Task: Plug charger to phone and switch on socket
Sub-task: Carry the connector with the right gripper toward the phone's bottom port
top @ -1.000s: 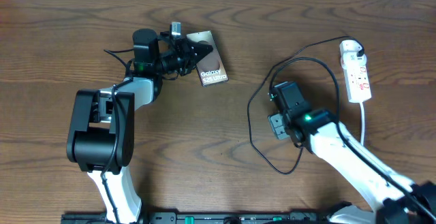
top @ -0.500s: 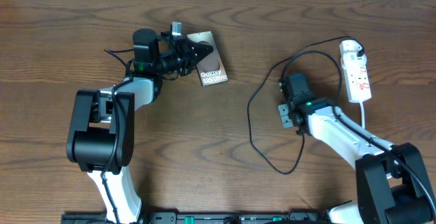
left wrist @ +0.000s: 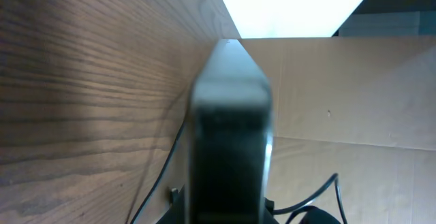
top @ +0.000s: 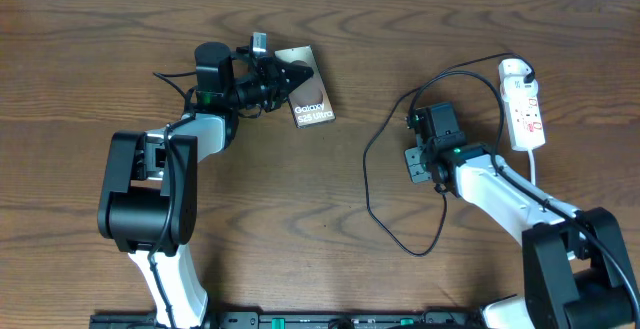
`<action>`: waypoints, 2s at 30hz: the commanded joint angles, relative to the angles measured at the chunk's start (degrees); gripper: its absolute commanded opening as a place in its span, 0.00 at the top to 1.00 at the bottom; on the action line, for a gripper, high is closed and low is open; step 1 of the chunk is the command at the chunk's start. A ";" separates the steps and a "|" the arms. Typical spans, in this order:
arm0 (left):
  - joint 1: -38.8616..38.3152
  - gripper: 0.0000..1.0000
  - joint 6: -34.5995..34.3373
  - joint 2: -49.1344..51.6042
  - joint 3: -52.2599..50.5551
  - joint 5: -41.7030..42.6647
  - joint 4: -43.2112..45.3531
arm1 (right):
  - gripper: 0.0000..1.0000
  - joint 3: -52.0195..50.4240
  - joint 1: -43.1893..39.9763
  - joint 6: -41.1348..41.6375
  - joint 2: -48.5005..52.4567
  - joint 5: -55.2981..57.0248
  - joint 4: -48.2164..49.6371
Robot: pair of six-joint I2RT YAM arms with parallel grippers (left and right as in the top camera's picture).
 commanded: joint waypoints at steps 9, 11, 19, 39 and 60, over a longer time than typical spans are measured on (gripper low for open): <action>0.15 0.93 0.81 -0.26 1.14 1.64 0.57 | 0.83 0.94 0.09 -0.90 5.64 0.76 0.70; 0.15 0.93 0.81 -0.26 1.14 1.66 0.57 | 0.84 0.94 0.09 -0.42 5.66 0.74 0.55; 0.15 0.93 0.79 -0.26 1.14 1.79 0.57 | 0.94 0.96 0.09 1.62 5.64 2.08 -1.57; 0.15 0.93 1.14 -0.26 1.14 4.83 4.50 | 0.99 -0.22 -6.69 -1.79 -7.32 -60.52 6.43; -2.67 0.93 -11.91 -0.26 1.14 0.02 19.43 | 0.99 -15.43 -2.73 48.98 4.31 -72.35 73.11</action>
